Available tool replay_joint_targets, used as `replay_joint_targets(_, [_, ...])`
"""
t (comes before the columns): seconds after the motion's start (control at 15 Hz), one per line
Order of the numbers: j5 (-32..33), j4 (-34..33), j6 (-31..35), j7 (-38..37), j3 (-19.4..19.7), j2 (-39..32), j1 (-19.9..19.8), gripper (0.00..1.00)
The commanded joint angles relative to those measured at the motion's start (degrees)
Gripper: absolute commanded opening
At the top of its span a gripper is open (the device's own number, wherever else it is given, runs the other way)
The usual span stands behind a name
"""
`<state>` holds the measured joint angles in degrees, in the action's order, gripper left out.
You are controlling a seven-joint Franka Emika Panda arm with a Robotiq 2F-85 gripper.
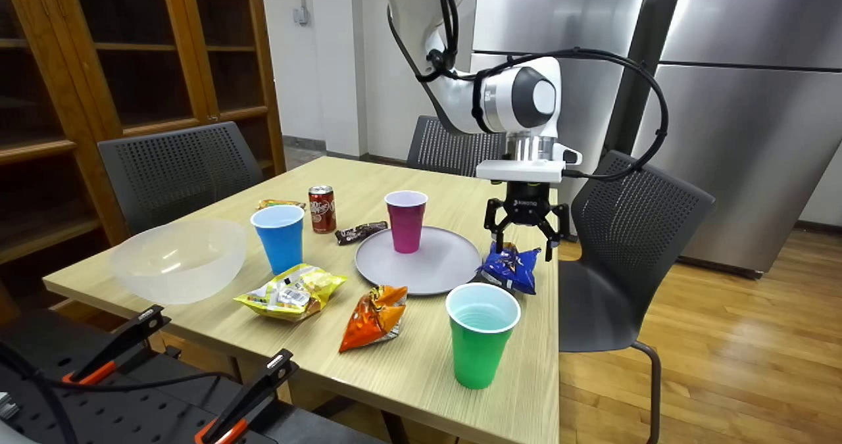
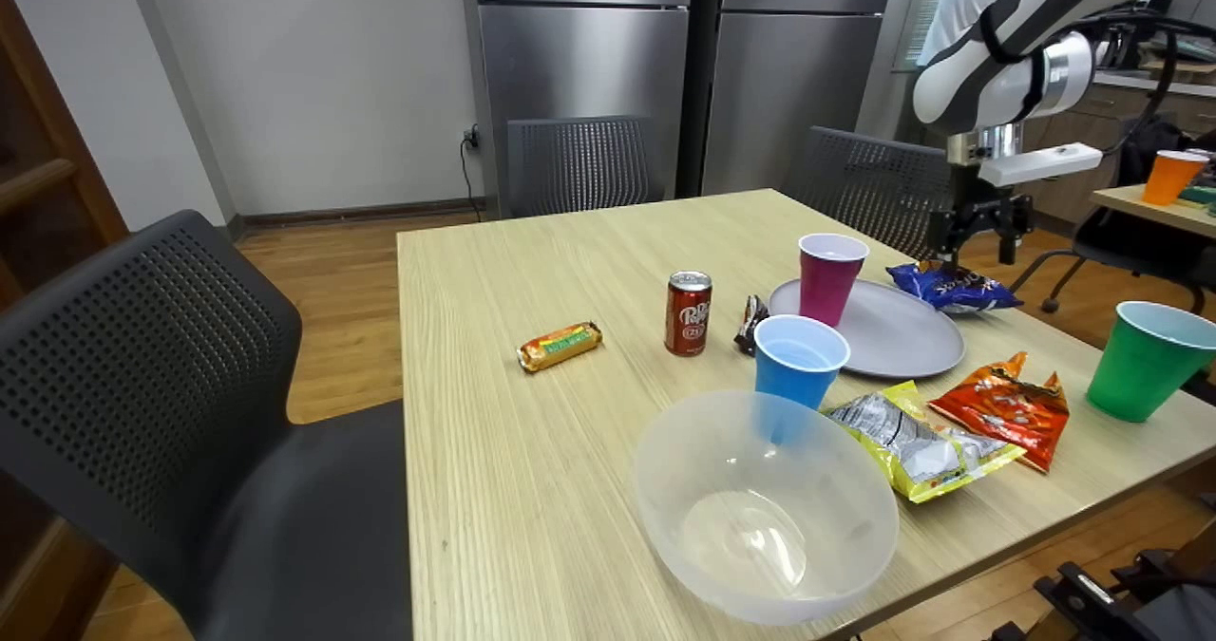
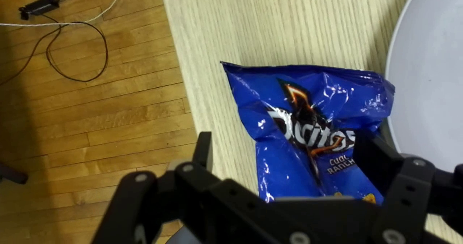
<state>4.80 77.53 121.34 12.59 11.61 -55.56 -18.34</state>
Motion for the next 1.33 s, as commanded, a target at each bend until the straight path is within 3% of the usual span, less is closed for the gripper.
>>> replay_joint_targets(0.0, [1.76, -3.47, -2.47, 2.02, -1.12, -1.62, -0.25, 1.0])
replay_joint_targets(0.33, [1.83, -4.65, -3.02, 2.7, -1.58, -2.34, -0.18, 1.0])
replay_joint_targets(0.4, [1.87, -4.91, -3.11, 2.78, -1.55, -2.55, -0.18, 0.75])
replay_joint_targets(0.47, [1.89, -5.13, -3.17, 2.97, -1.55, -2.71, -0.21, 0.74])
replay_joint_targets(1.07, [2.12, -5.16, -2.75, 2.58, -1.28, -2.78, -0.27, 0.05])
replay_joint_targets(1.13, [2.1, -5.1, -2.73, 2.55, -1.28, -2.73, -0.29, 0.0])
replay_joint_targets(1.27, [2.07, -4.96, -2.67, 2.53, -1.28, -2.65, -0.32, 0.0])
